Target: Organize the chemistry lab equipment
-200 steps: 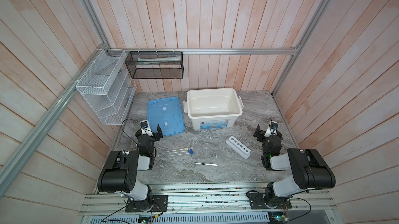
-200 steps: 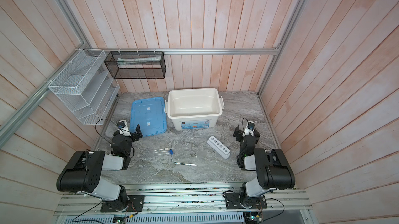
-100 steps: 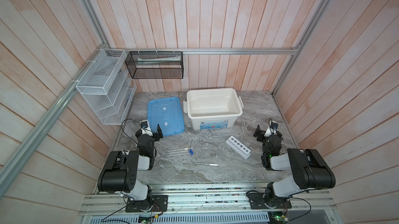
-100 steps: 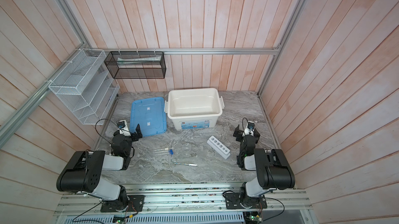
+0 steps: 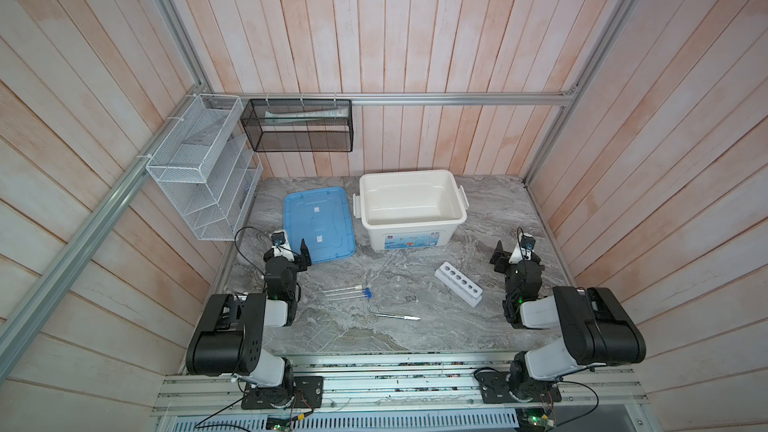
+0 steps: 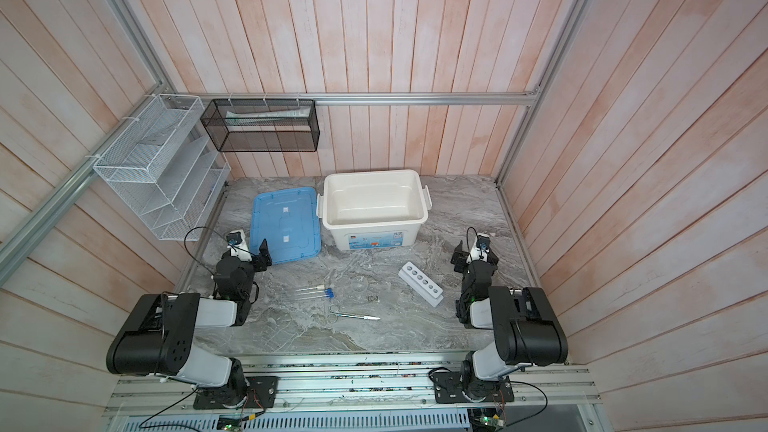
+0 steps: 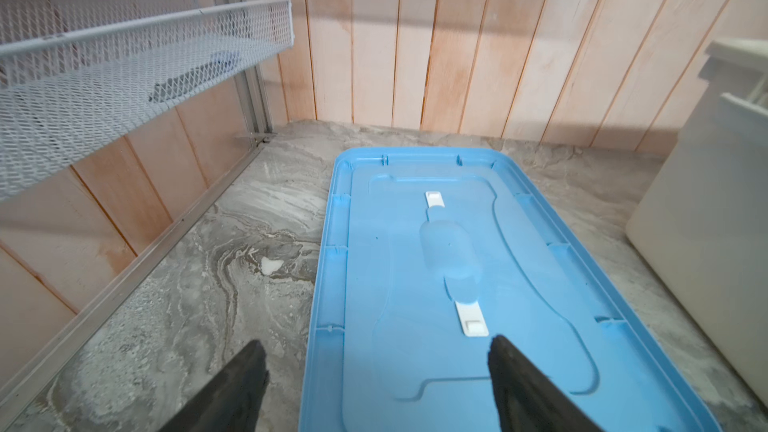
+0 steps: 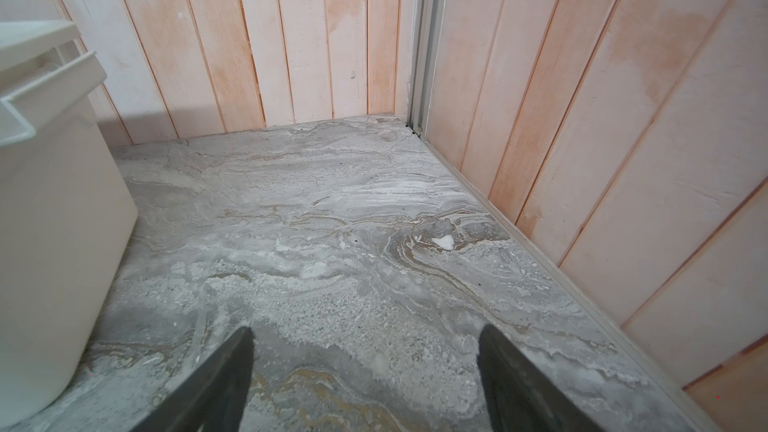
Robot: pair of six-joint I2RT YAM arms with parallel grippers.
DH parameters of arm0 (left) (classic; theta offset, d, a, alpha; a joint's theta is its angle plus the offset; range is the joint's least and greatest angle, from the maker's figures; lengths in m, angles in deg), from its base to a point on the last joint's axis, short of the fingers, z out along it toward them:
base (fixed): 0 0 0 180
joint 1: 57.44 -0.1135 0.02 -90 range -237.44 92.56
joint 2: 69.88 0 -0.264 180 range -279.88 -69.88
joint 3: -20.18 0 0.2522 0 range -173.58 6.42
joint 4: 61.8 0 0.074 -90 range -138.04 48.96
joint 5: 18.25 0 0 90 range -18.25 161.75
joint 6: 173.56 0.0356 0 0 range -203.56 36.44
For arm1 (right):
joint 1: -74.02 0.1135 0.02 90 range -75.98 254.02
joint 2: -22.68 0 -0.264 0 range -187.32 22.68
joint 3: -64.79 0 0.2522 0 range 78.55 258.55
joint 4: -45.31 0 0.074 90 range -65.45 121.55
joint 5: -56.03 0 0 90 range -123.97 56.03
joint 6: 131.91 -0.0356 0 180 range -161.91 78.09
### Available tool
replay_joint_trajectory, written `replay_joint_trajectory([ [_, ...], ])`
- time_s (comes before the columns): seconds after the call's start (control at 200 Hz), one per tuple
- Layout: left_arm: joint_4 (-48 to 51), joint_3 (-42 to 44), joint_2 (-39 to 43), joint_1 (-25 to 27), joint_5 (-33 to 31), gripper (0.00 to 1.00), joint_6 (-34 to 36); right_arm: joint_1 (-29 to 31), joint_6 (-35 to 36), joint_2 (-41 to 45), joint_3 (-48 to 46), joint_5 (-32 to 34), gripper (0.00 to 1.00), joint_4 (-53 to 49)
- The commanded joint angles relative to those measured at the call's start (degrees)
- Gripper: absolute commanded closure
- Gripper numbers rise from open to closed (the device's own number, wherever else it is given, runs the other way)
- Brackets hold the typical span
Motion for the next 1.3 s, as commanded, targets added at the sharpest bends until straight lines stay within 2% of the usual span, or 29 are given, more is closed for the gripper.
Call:
replay_joint_trajectory([
  [0.0, 13.87, -6.89, 6.61, 0.64, -1.24, 0.16, -0.38, -0.10, 0.37, 6.84, 6.36, -1.13, 0.19, -13.70],
  [0.095, 24.96, -12.98, 11.34, 3.12, -0.55, 0.16, -3.03, 0.31, -1.07, 11.18, 10.13, -1.00, 0.24, -22.93],
  [0.175, 36.21, -19.53, 14.00, 7.84, 2.11, 0.16, -0.51, 1.00, -3.83, 14.86, 11.75, -1.86, 0.25, -29.23],
  [0.27, 49.99, -28.30, 16.18, 10.51, 13.93, 0.16, 5.29, 1.90, -7.90, 19.45, 12.12, -4.06, 0.27, -36.06],
  [0.325, 60.01, -34.07, 16.60, 11.50, 22.28, 0.16, 11.28, 2.52, -9.10, 22.15, 11.97, -5.38, 0.28, -38.79],
  [0.39, 71.10, -39.48, 16.39, 12.98, 26.06, 0.16, 17.33, 3.01, -10.21, 25.27, 12.19, -7.63, 0.28, -41.84],
  [0.47, 82.58, -42.81, 15.53, 15.29, 25.57, 0.17, 23.87, 3.36, -10.53, 28.55, 12.69, -11.50, 0.30, -45.02],
  [0.58, 90.88, -40.65, 14.70, 19.94, 16.34, 0.22, 31.58, 4.02, -9.63, 31.81, 14.06, -15.28, 0.32, -49.56],
  [0.625, 92.87, -39.99, 13.98, 21.80, 13.42, 0.27, 33.67, 4.43, -10.21, 32.78, 14.62, -15.29, 0.33, -50.87],
  [0.735, 92.69, -37.07, 13.15, 22.72, 11.02, 0.27, 36.07, 5.08, -12.55, 34.11, 14.16, -17.86, 0.35, -50.34],
  [0.88, 91.09, -33.73, 11.00, 25.69, 7.57, 0.28, 38.26, 7.15, -12.51, 33.77, 13.11, -22.91, 0.44, -50.85],
  [1.14, 88.86, -32.87, 5.19, 26.53, 8.83, 0.29, 39.43, 11.88, -13.37, 33.09, 12.54, -22.10, 0.51, -52.45],
  [1.295, 88.00, -32.07, 3.18, 27.03, 7.06, 0.30, 40.77, 12.91, -13.96, 33.25, 12.05, -21.63, 0.54, -52.40],
])
